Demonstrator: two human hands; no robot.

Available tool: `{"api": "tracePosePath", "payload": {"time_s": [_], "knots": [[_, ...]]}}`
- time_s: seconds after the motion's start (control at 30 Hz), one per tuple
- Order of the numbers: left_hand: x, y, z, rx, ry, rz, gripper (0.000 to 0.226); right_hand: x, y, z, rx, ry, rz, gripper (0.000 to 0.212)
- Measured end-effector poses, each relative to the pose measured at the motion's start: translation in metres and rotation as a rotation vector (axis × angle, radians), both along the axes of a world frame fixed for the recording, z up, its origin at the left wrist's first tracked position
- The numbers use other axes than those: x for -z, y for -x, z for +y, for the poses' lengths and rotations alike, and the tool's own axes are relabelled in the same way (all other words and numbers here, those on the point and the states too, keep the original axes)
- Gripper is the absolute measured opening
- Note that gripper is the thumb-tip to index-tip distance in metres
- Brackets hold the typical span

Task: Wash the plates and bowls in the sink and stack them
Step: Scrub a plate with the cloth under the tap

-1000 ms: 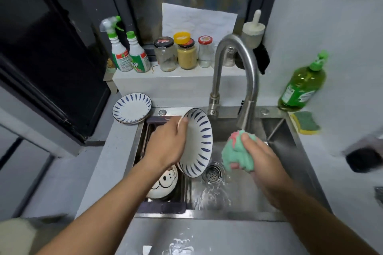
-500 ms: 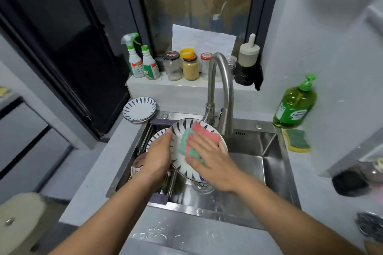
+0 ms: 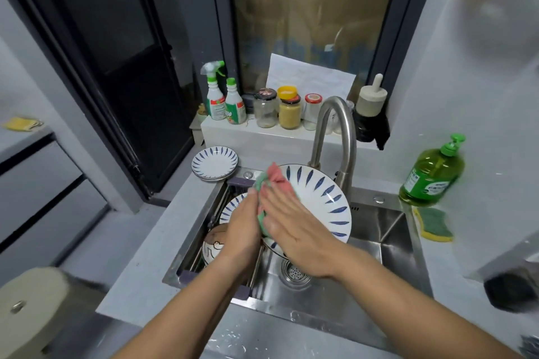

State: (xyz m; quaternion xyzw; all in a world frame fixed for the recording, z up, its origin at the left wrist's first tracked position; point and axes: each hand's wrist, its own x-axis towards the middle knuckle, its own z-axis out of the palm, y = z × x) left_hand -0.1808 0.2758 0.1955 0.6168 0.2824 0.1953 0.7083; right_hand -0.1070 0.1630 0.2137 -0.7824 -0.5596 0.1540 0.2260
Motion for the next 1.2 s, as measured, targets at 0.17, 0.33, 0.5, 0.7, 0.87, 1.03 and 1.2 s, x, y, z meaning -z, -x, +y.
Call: {"api": "tracePosePath", "payload": {"time_s": [0.17,0.33,0.5,0.7,0.87,1.03,1.2], "knots": [[-0.009,0.008,0.019,0.0,0.076,0.001,0.049,-0.018,-0.01,-0.041,-0.072,0.167,-0.208,0.084],[-0.011,0.0,0.021,0.037,0.075,-0.018,0.05,-0.03,0.021,-0.014,-0.172,0.077,-0.15,0.066],[-0.023,0.002,0.032,0.029,-0.008,-0.054,0.041,-0.047,-0.028,-0.014,0.081,0.229,-0.392,0.077],[-0.03,0.0,0.038,-0.077,-0.064,-0.131,0.037,-0.023,0.016,-0.039,0.182,0.31,-0.336,0.097],[-0.016,-0.002,0.019,-0.045,-0.125,-0.125,0.032,-0.02,0.015,-0.01,0.272,0.13,0.175,0.097],[-0.022,-0.012,0.017,-0.031,-0.009,-0.095,0.052,-0.04,0.02,0.01,0.138,0.027,0.212,0.06],[-0.027,-0.006,0.037,-0.109,0.097,-0.064,0.045,-0.05,0.026,-0.033,0.012,0.15,-0.065,0.064]]}}
